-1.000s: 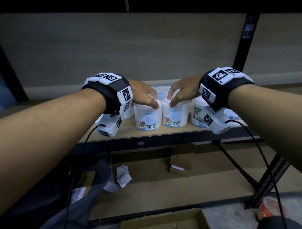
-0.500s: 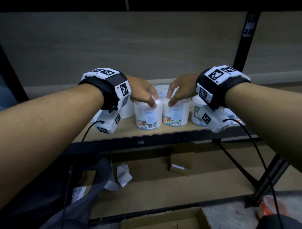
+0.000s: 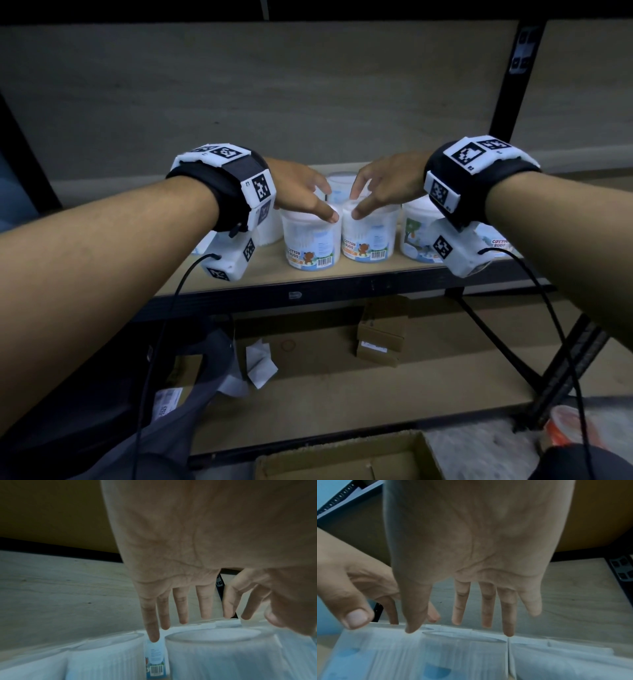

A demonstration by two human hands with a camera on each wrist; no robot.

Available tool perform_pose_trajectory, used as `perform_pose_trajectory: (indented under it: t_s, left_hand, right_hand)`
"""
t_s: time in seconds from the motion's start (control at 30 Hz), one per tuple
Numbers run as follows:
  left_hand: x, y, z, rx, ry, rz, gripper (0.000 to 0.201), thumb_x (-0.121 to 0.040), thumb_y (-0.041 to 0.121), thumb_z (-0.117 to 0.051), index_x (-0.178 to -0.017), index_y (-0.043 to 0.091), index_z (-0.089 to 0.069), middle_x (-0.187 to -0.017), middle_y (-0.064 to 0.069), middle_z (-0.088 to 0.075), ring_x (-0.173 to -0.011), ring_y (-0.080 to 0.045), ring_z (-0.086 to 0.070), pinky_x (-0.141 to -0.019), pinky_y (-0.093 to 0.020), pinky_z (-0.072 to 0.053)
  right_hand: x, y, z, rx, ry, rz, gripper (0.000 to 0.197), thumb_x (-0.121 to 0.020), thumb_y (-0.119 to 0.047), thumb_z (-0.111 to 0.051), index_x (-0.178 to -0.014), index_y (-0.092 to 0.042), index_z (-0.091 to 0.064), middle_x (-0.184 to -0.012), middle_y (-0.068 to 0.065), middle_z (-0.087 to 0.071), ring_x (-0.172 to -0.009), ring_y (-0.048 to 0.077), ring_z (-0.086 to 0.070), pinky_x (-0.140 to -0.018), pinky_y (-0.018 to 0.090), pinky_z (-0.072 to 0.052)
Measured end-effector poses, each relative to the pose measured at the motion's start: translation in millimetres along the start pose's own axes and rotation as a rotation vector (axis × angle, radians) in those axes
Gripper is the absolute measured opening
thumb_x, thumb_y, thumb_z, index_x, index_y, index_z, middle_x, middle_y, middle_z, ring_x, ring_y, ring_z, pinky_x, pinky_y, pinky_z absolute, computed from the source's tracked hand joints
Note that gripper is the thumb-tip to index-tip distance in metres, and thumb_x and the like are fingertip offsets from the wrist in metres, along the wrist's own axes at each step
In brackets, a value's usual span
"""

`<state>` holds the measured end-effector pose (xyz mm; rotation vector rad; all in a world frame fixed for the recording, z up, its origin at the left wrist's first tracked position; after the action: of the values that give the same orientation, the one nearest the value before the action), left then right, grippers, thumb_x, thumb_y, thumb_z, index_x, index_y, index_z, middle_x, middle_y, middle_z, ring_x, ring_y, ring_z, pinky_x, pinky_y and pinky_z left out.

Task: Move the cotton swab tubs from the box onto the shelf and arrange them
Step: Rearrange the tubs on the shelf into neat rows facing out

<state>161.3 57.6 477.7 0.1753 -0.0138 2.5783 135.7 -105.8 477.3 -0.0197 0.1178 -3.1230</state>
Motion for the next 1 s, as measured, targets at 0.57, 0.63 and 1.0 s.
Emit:
perform_pose_trajectory:
  t_s: [0.57, 0.63, 1.0]
  left_hand:
    - [-5, 0, -2, 0.043, -0.028, -0.034, 0.051, -0.086, 0.050, -0.064, -0.134, 0.037, -0.056, -0.133, 0.011, -0.056, -0.119, -0.018, -0.056, -0.103, -0.039, -0.048]
    - [-5, 0, -3, 0.028, -0.034, -0.022, 0.056, -0.080, 0.058, -0.065, -0.131, 0.038, -0.057, -0.131, 0.010, -0.057, -0.115, -0.020, -0.060, -0.102, -0.040, -0.049]
    - [-3, -2, -4, 0.007, -0.034, -0.036, 0.070, -0.088, 0.054, -0.059, -0.150, 0.038, -0.031, -0.154, 0.009, -0.036, -0.141, -0.017, -0.034, -0.111, -0.033, -0.029]
  right_hand:
    - [-8, 0, -4, -0.023, 0.030, 0.069, 0.022, -0.075, -0.042, -0.077, -0.095, -0.036, -0.071, -0.102, -0.015, -0.063, -0.100, 0.011, -0.057, -0.087, 0.030, -0.045]
    - [-6, 2, -5, -0.037, 0.016, 0.072, 0.022, -0.075, -0.040, -0.077, -0.095, -0.035, -0.069, -0.108, -0.014, -0.064, -0.105, 0.013, -0.057, -0.094, 0.033, -0.046]
    - [-3, 5, -4, -0.026, 0.055, 0.055, 0.042, -0.074, -0.066, -0.069, -0.105, -0.038, -0.067, -0.107, -0.013, -0.053, -0.105, 0.015, -0.052, -0.094, 0.033, -0.040]
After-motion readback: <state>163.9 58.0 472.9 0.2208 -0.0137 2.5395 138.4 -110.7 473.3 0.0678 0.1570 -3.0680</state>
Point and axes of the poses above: each hand's wrist, its own x-axis away from the middle knuckle, its own z-axis out of the back of the hand, y = z × x, the point moved 4 cm from there along -x, towards the middle knuckle
